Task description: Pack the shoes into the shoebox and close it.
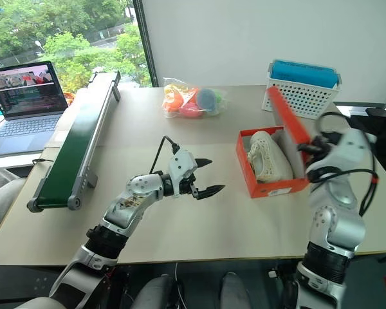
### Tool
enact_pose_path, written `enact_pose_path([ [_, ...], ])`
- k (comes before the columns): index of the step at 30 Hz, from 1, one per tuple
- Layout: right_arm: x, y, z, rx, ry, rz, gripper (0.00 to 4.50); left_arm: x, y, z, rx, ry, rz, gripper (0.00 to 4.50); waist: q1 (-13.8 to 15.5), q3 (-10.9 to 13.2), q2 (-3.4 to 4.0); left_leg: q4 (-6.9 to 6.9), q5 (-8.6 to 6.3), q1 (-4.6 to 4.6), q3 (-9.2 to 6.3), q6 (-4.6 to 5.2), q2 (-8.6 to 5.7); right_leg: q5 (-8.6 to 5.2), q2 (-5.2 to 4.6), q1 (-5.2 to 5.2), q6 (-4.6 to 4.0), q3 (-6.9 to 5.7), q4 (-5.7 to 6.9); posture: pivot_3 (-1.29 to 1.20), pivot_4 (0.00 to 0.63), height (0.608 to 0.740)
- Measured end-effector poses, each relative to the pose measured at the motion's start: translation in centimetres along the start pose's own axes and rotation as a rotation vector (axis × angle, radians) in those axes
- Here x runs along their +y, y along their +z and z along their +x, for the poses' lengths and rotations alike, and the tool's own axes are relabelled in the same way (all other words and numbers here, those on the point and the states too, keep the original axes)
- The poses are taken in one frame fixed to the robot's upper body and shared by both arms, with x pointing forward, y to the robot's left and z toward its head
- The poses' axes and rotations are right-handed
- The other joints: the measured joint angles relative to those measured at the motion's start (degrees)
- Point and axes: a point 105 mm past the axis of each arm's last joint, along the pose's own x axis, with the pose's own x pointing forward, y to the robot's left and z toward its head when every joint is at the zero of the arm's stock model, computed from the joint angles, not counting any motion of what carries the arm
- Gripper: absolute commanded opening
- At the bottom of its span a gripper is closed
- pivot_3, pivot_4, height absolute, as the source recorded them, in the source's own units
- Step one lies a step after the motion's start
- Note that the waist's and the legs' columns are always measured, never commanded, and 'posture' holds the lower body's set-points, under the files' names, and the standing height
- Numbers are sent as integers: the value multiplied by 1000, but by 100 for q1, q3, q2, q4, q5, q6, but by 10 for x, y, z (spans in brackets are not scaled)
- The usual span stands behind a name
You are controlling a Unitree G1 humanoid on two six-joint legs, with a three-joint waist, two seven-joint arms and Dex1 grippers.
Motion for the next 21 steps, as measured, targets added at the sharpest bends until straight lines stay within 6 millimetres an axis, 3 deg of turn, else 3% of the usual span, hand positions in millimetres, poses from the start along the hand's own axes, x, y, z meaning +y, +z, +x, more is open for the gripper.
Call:
enact_pose_path([
  [11,41,-21,20,286,298,-282,80,0,1,1,-6,5,-3,4500,47,15,-25,3,-1,-10,0,2,0,1,-2,-3,1,-7,-8,0,150,705],
  [21,47,-29,39,436,340,-168,80,3,1,0,-5,33,-3,4500,38,15,-51,7,-2,7,0,3,2,5,-3,18,1,-10,-8,0,150,705],
])
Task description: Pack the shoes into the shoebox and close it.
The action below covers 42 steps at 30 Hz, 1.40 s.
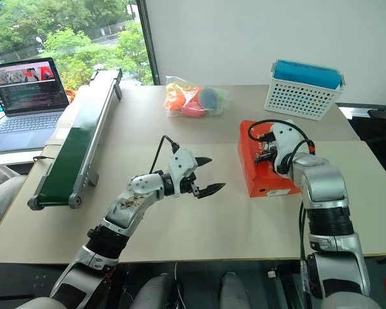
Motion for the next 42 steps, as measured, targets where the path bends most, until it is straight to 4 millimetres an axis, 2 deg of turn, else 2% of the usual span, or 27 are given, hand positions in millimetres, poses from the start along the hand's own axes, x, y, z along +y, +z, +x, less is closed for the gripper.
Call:
enact_pose_path([
  [5,3,-13,5,53,41,18,80,1,-1,-1,4,13,0,4500,-2,-16,-32,0,-3,30,-4,4,4,-1,-4,35,0,-8,-6,0,150,705],
  [12,5,-19,7,74,58,14,80,3,-3,-3,9,28,-3,4500,-3,-25,-46,-1,-3,31,-8,3,5,-1,-5,37,-1,-12,-5,0,150,705],
  [19,3,-21,10,66,56,33,80,3,-4,-4,17,41,-13,4500,-5,-43,-73,-1,-3,37,-9,3,6,0,-6,43,-1,-13,-5,0,150,705],
  [24,-3,-21,12,31,44,121,80,5,-9,-7,24,75,-30,4500,-6,-53,-90,0,-3,38,-9,3,6,1,-10,42,-3,-12,-5,0,150,705],
  [31,-10,-18,0,-48,25,322,80,42,-9,-23,6,310,-55,4500,18,-53,-89,-2,-3,20,-11,3,3,2,-17,26,-3,-16,-2,0,150,705],
  [36,-22,-17,-22,-87,4,446,80,65,-13,-39,10,468,-78,4500,104,-48,-83,-3,-5,5,-13,6,0,2,-21,15,-3,-23,-5,0,150,705],
  [38,-25,-21,-29,-82,-6,451,80,75,-18,-48,19,532,-105,4500,116,-44,-77,-3,-5,5,-12,6,0,2,-22,14,-3,-22,-5,0,150,705],
  [42,-41,-27,-44,-88,-76,355,80,87,-34,-64,48,641,-159,4500,133,-35,-62,-2,-5,5,-11,6,-1,1,-20,15,-2,-23,-6,0,150,705],
])
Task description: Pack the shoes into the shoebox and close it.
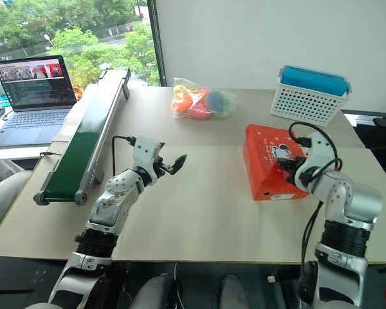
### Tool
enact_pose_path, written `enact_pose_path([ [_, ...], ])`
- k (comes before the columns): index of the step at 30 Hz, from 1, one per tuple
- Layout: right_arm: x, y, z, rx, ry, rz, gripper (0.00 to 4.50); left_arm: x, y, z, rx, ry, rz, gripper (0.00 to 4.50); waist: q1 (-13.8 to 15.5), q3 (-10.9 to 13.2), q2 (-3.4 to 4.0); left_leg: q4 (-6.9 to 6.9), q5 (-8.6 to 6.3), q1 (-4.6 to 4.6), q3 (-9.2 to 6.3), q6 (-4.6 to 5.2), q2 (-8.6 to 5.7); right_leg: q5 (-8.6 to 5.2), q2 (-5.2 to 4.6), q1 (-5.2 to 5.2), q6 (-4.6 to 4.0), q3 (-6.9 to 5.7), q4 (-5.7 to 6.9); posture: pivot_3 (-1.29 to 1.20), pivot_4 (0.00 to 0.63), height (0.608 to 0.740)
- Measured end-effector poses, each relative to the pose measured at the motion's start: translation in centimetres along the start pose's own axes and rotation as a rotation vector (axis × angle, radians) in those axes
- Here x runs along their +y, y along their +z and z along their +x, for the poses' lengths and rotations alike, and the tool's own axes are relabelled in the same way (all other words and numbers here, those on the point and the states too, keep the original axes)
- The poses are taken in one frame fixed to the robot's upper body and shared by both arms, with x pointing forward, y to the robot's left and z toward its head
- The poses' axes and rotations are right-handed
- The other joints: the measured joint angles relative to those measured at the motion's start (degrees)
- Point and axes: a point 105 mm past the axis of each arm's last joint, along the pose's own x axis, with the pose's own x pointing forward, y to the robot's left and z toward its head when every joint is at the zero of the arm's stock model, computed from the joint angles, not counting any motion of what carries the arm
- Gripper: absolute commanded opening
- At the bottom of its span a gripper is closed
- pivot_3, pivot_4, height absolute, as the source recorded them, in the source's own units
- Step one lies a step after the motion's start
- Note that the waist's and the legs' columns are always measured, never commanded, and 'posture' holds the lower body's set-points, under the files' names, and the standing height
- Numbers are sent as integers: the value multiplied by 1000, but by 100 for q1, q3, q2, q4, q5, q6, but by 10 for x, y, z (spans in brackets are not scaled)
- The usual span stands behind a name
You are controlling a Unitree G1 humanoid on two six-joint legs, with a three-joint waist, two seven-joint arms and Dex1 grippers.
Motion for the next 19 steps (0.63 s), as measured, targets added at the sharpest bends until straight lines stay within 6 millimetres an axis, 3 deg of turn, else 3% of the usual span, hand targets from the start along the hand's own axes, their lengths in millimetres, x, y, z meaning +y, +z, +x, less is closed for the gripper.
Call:
enact_pose_path([
  [4,-16,10,-15,-132,-122,-287,80,19,-12,-6,18,118,-66,4500,1,2,1,-2,0,0,1,0,-1,-4,3,0,6,0,-2,0,150,705],
  [7,-18,10,-21,-204,-157,-379,80,38,-25,-15,47,211,-105,4500,-14,7,-3,-1,0,1,5,-1,0,-5,4,0,9,4,-1,0,150,705],
  [10,-23,12,-27,-261,-204,-445,80,43,-33,-21,60,240,-131,4500,-3,9,-3,2,0,8,6,-1,0,-5,4,7,8,4,-1,0,150,705],
  [15,-30,12,-30,-303,-248,-427,80,48,-46,-31,88,265,-148,4500,1,10,-4,1,0,6,5,-1,2,-5,4,5,7,3,-1,0,150,705],
  [19,-41,4,-31,-312,-280,-341,80,60,-41,-38,73,300,-122,4500,4,11,-4,1,0,5,5,-1,1,-4,3,4,6,3,-1,0,150,705],
])
